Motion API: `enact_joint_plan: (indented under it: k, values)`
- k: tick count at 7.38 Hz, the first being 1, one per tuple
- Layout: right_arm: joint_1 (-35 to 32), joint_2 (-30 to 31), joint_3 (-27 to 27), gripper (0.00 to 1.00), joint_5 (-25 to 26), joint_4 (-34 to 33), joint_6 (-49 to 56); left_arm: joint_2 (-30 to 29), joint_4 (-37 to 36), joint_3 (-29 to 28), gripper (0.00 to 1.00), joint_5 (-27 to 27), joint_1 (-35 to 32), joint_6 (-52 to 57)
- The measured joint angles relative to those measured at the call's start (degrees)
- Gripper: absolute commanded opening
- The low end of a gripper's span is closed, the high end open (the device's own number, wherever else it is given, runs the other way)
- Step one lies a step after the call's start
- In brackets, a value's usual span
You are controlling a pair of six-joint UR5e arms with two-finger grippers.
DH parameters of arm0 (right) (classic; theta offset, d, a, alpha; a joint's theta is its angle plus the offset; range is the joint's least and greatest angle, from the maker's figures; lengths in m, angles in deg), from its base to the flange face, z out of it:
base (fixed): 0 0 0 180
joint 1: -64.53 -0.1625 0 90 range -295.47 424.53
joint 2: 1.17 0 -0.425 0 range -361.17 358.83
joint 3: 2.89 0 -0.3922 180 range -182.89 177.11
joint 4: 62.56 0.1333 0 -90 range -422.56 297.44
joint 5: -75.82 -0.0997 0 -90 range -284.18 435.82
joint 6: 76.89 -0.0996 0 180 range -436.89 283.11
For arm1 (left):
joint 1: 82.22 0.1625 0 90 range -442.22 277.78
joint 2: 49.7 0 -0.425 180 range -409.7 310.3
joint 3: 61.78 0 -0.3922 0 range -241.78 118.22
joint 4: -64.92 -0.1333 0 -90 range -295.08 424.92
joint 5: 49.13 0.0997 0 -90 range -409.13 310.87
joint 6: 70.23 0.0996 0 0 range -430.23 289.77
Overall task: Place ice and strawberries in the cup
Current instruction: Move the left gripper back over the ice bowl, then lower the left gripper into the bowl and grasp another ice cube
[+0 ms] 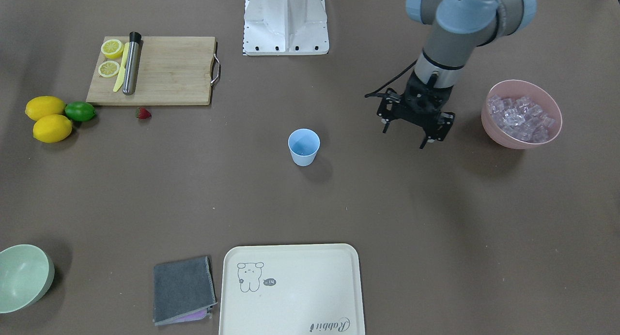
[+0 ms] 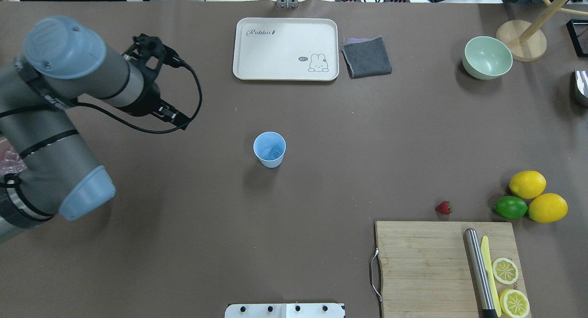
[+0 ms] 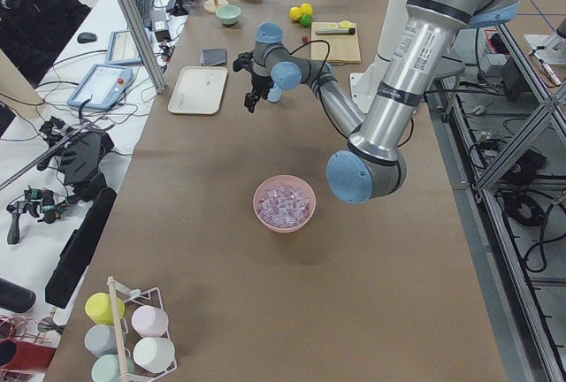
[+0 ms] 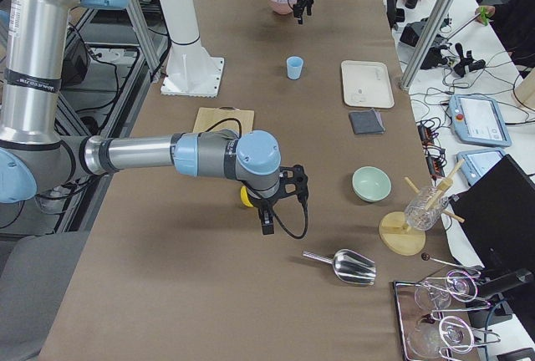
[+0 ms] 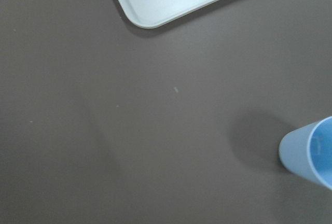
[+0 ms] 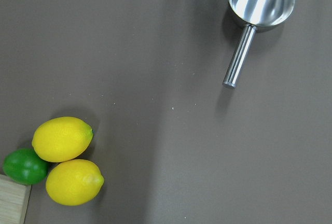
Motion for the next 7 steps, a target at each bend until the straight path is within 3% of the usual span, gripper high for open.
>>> enact_joint_plan:
  k: [3,5,7]
  values:
    - [0.04,0.02,-0.02,1.0,0.0,0.04,0.0,14.14,2.84,4.2,0.89,-1.98,-7.32,20.87]
    - [0.09,0.0,-0.04,1.0,0.0,0.01,0.0,26.82,15.73,4.41,0.87,-1.9,-9.24,28.42]
    - [0.12,-0.05,-0.02,1.0,0.0,0.06,0.0,34.93,26.62,2.81,0.87,-1.69,-9.92,32.77]
